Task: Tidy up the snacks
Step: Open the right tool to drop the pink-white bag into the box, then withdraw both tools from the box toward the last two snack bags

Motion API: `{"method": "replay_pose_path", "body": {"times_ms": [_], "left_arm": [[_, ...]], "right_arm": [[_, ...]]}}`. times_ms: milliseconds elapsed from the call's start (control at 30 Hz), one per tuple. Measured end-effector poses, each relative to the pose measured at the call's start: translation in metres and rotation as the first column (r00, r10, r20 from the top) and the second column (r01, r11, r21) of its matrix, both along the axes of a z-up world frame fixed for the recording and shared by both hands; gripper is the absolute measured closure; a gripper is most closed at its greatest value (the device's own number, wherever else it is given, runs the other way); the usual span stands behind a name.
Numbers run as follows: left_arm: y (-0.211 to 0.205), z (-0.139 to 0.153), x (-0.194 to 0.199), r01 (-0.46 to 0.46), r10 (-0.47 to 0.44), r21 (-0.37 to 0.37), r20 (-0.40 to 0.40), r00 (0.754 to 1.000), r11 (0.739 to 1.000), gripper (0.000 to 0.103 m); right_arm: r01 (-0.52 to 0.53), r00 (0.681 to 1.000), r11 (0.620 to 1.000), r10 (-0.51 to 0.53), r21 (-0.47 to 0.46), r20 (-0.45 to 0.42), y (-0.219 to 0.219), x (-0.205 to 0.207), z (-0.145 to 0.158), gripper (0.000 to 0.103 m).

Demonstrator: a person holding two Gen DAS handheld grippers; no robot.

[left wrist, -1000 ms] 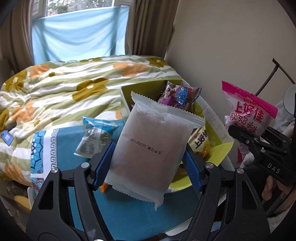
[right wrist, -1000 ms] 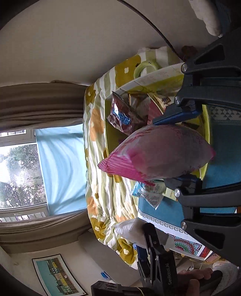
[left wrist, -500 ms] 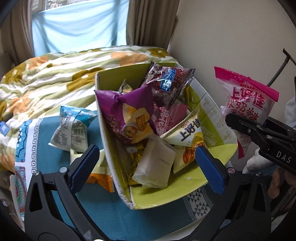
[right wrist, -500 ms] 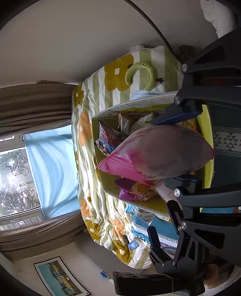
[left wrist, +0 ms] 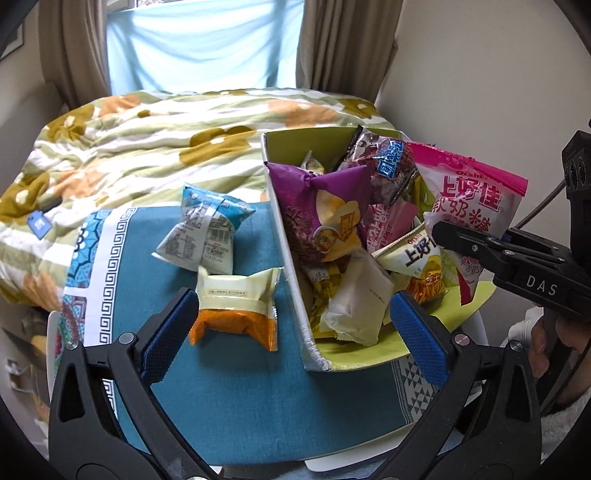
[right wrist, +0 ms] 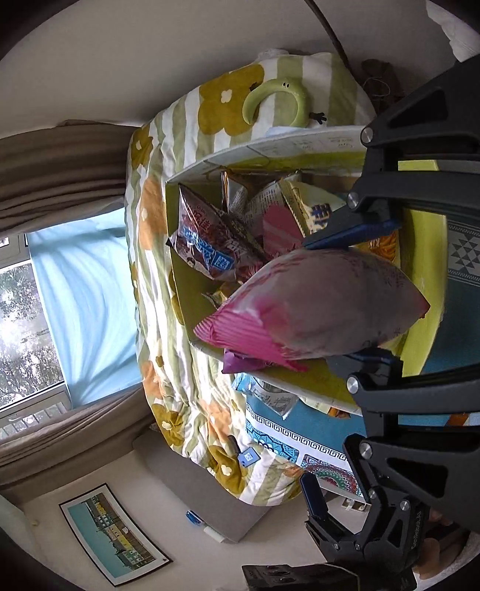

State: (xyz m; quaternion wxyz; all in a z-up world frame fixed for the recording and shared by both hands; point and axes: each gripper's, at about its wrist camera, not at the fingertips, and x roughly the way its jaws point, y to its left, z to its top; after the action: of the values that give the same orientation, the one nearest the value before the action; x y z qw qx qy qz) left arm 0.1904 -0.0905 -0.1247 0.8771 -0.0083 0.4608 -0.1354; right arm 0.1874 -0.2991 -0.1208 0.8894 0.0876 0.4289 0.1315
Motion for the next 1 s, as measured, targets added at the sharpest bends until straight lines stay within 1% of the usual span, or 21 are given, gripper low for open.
{"method": "replay_pose_path", "body": {"times_ms": [100, 200, 233, 267, 333, 433, 600, 767, 1000], "left_arm": [[0.006, 0.0, -0.004, -0.012, 0.012, 0.006, -0.002, 1.0, 1.0, 0.001], [0.011, -0.001, -0.009, -0.023, 0.023, 0.01, -0.007, 1.0, 1.0, 0.001], [0.013, -0.003, -0.01, -0.025, 0.025, 0.007, -0.012, 1.0, 1.0, 0.001], [0.014, -0.004, -0.011, -0.026, 0.026, 0.007, -0.015, 1.0, 1.0, 0.001], [0.015, -0.007, -0.016, -0.028, 0.028, 0.014, -0.017, 0.999, 0.999, 0.001], [0.019, -0.01, -0.022, -0.032, 0.033, 0.009, -0.026, 0.999, 0.999, 0.001], [0.028, -0.003, -0.035, -0.041, 0.041, 0.02, 0.0, 0.999, 0.999, 0.001], [0.043, 0.008, -0.048, -0.062, 0.062, 0.019, 0.028, 0.998, 0.998, 0.001], [0.074, 0.022, -0.062, -0.088, 0.087, 0.018, 0.06, 0.994, 0.996, 0.001]], "right_arm": [[-0.022, 1.0, 1.0, 0.022, 0.004, -0.016, 0.012, 0.003, -0.004, 0.06], [-0.031, 0.999, 0.999, 0.032, 0.023, -0.039, 0.016, 0.004, -0.011, 0.057], [-0.028, 0.999, 0.999, 0.029, 0.026, -0.039, 0.016, 0.003, -0.012, 0.048], [-0.028, 0.999, 0.999, 0.029, 0.031, -0.025, 0.015, 0.001, -0.011, 0.027], [-0.038, 0.999, 0.999, 0.038, 0.036, 0.014, 0.015, -0.005, -0.009, 0.0], [-0.038, 0.997, 0.999, 0.037, 0.013, 0.066, 0.013, -0.015, -0.005, 0.0], [-0.026, 0.996, 1.0, 0.027, -0.012, 0.087, 0.008, -0.028, -0.006, 0.0], [-0.018, 0.995, 1.0, 0.02, -0.021, 0.102, 0.004, -0.037, 0.004, 0.0], [-0.024, 0.992, 0.998, 0.032, -0.062, 0.121, 0.016, -0.05, 0.017, 0.0]]}}
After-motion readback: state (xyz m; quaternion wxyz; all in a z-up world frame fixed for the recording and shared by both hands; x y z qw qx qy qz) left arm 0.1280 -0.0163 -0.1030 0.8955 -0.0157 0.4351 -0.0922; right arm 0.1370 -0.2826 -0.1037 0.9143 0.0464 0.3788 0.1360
